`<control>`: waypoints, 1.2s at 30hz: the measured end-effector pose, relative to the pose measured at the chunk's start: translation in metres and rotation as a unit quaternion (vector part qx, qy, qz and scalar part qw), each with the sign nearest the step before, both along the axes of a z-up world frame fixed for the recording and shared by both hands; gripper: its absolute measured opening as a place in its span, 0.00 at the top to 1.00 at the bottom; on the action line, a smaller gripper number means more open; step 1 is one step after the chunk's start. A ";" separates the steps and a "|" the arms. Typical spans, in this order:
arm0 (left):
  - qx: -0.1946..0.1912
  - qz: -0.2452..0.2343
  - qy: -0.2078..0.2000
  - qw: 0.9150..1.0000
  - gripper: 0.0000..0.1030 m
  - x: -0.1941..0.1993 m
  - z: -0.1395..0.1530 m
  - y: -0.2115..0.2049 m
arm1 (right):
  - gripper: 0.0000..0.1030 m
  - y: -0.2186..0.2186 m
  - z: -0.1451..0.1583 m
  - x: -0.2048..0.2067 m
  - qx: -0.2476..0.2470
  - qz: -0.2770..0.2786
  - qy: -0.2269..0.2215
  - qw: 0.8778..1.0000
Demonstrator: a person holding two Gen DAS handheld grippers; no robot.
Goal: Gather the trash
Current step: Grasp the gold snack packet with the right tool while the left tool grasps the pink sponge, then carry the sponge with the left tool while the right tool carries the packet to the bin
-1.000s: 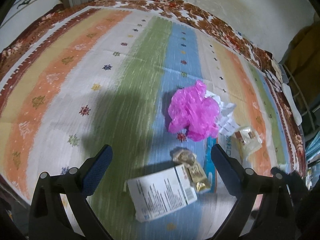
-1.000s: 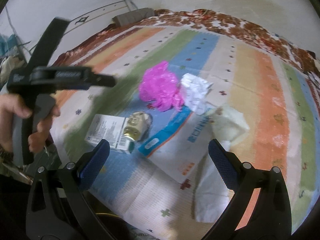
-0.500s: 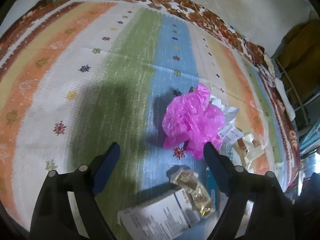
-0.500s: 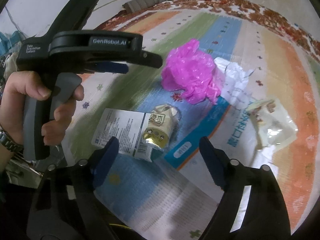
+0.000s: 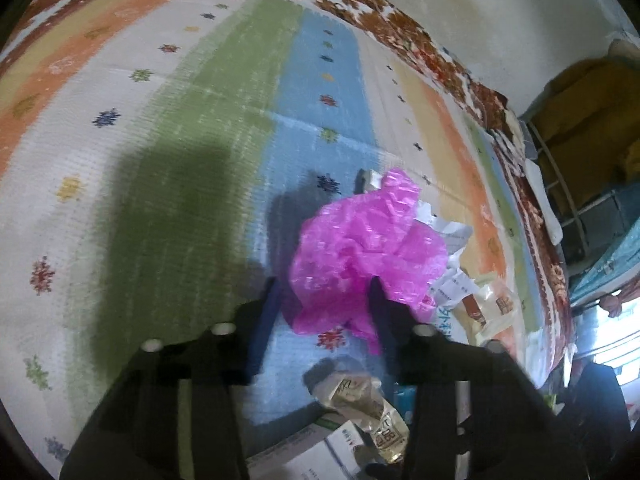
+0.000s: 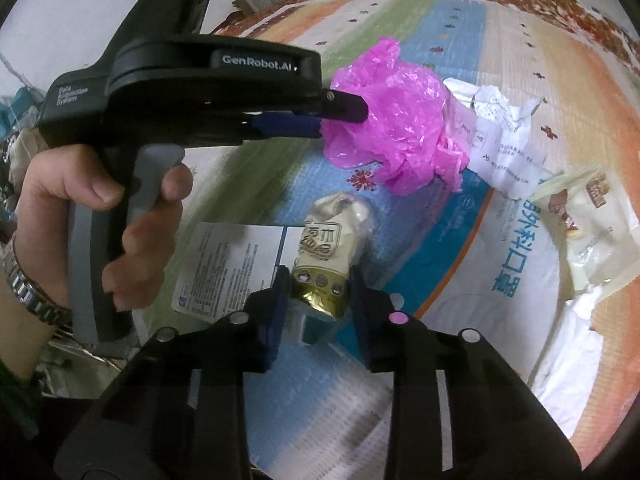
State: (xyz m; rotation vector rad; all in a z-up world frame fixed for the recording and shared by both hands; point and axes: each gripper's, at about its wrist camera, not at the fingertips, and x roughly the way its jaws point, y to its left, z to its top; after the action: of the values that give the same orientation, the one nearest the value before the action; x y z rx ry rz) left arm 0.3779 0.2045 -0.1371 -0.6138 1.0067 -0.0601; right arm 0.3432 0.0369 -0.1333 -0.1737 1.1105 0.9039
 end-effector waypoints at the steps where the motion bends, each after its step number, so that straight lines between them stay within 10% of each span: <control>1: 0.000 -0.001 -0.003 1.000 0.85 0.000 0.001 -0.001 | 0.76 0.000 -0.001 0.001 0.001 -0.002 0.003 1.000; 36: 0.085 0.048 -0.021 0.995 0.93 -0.071 0.097 -0.014 | 0.80 -0.088 0.097 -0.026 0.064 -0.078 -0.010 0.995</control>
State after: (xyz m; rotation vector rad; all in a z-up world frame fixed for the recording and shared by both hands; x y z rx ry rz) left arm 0.3069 0.1905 -0.0401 -0.5027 0.9300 0.0956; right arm 0.3174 -0.0514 -0.0359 0.0092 1.0286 0.8275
